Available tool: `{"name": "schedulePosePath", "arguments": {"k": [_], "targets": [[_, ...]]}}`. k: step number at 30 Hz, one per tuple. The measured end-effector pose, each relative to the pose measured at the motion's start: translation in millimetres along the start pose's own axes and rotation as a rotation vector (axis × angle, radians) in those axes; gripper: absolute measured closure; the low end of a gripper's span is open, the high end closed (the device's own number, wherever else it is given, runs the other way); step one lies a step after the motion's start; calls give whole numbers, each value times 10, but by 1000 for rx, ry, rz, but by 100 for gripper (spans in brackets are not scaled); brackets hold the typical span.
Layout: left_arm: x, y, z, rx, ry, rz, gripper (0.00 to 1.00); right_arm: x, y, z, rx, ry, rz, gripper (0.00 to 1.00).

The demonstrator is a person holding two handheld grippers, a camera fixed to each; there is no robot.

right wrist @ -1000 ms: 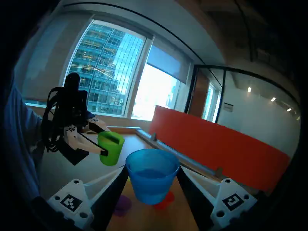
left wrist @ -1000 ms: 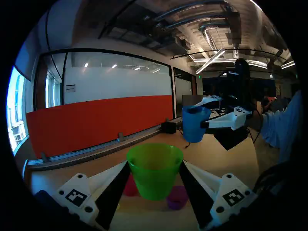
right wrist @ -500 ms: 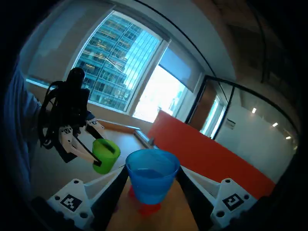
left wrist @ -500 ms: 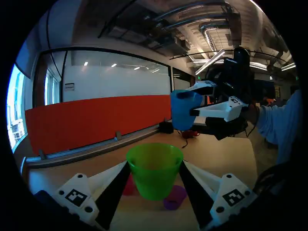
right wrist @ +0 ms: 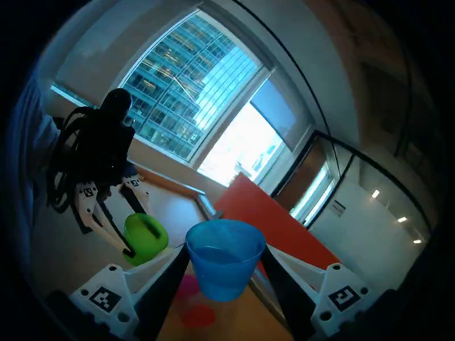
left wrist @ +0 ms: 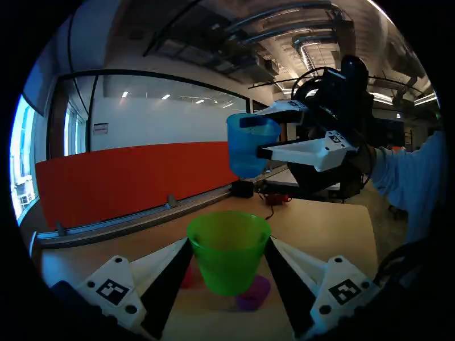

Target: Pour water

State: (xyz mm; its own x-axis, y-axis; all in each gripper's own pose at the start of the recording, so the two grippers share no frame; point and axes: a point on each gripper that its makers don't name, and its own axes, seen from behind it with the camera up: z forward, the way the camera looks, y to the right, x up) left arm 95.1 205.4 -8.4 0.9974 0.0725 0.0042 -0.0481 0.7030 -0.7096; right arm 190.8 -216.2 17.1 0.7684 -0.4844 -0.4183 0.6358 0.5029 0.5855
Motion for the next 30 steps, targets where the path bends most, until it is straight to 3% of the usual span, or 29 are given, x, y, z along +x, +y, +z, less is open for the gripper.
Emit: {"name": "schedulePosePath", "arguments": {"k": [30], "targets": [[95,104,-3,-27,22,4,14,335,284,264,-59,20,-371,10]]}}
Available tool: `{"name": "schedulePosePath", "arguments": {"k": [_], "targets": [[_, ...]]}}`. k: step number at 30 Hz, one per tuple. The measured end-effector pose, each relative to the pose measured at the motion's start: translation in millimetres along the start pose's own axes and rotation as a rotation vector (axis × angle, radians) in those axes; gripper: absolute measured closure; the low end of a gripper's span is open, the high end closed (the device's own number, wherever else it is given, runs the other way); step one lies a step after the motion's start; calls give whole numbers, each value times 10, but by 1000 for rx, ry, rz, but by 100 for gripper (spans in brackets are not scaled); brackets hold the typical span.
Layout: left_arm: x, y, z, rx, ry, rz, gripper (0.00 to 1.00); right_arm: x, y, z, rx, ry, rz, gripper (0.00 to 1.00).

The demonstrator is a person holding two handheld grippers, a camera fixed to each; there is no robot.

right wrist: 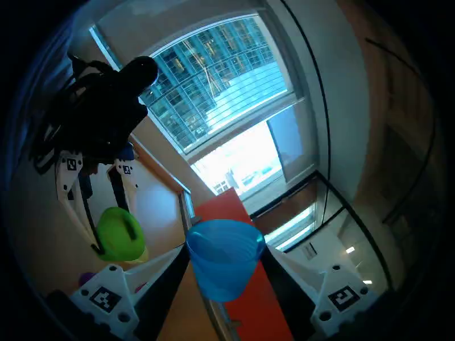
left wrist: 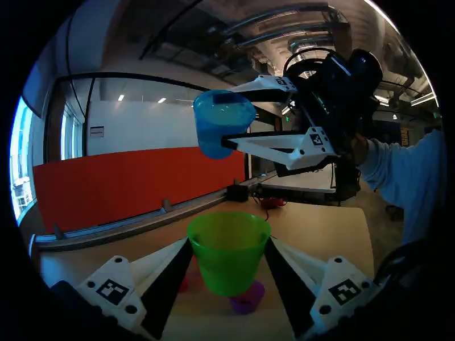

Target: Pour water

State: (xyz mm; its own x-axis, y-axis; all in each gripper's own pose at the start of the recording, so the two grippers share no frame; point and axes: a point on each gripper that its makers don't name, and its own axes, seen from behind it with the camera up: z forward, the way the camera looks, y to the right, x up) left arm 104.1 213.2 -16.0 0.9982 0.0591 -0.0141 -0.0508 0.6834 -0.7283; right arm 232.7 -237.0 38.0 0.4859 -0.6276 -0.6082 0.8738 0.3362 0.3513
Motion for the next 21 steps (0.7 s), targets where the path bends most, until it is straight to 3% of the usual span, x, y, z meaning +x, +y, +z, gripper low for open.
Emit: {"name": "schedulePosePath", "arguments": {"k": [21], "targets": [[34,65,50,-19,4,0,15,30,159,76,-32,-1,-143,10]]}}
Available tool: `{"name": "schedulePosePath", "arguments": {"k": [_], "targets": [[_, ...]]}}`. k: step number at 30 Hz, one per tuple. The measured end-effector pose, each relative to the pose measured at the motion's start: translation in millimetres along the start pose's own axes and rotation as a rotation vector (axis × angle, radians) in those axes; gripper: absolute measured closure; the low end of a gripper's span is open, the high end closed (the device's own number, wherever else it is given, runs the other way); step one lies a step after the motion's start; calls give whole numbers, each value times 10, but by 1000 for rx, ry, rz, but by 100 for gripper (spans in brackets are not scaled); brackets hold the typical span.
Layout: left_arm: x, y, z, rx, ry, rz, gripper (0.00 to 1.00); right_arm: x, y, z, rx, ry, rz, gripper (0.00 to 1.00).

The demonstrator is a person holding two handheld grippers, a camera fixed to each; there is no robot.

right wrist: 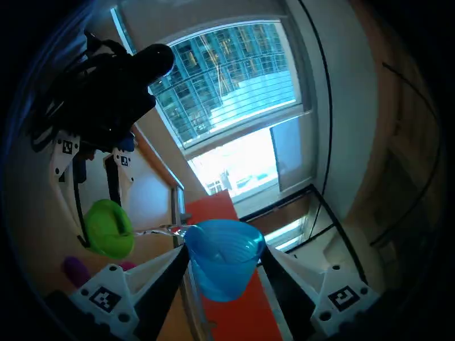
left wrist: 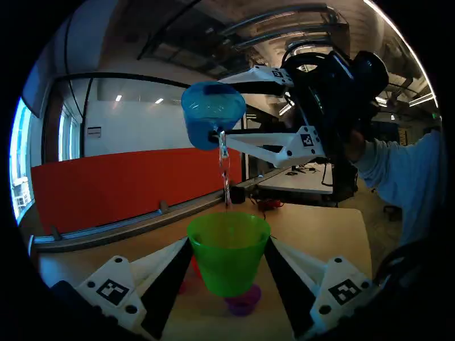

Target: Pour water

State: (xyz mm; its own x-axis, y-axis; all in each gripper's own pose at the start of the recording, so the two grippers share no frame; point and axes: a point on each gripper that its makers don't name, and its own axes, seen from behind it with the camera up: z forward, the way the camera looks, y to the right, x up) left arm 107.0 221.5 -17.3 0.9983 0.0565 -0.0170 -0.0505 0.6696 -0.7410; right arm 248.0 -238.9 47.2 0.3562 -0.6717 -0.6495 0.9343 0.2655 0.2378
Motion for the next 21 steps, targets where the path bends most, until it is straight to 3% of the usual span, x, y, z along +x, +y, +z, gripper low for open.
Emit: {"name": "schedulePosePath", "arguments": {"k": [21], "targets": [[23,26,-1,-5,5,-1,15,20,184,-9,-28,-3,-114,10]]}}
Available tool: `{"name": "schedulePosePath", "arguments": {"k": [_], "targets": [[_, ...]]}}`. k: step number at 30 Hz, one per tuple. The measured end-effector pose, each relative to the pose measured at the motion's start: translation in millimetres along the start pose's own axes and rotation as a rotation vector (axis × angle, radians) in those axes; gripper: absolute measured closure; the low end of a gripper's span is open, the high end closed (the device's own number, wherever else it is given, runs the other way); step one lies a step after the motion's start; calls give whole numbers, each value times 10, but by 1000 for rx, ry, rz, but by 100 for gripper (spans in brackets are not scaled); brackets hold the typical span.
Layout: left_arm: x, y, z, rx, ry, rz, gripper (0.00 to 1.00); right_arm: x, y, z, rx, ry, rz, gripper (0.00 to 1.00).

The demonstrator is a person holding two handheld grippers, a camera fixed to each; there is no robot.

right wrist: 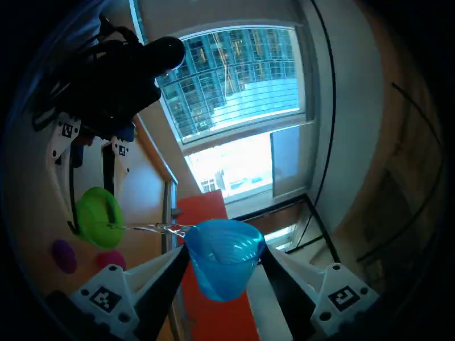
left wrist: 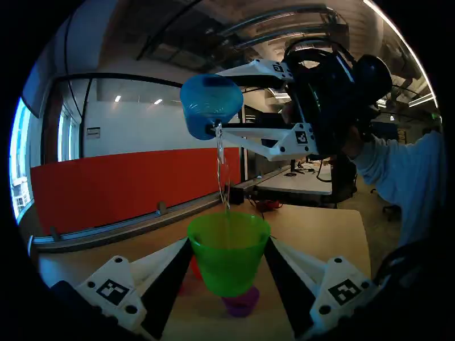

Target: Pour water

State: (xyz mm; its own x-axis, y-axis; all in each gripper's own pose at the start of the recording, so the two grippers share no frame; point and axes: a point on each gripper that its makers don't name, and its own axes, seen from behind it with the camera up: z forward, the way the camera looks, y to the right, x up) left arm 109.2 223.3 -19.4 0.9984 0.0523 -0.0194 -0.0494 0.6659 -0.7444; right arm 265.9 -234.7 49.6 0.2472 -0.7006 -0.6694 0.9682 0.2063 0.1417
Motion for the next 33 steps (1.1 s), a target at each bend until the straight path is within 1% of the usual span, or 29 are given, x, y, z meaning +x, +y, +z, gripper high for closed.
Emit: {"name": "schedulePosePath", "arguments": {"k": [21,33], "targets": [[12,8,-24,-2,2,0,15,128,122,76,-23,5,-122,10],[28,9,-23,-2,7,-1,15,233,168,125,-32,9,-180,10]]}}
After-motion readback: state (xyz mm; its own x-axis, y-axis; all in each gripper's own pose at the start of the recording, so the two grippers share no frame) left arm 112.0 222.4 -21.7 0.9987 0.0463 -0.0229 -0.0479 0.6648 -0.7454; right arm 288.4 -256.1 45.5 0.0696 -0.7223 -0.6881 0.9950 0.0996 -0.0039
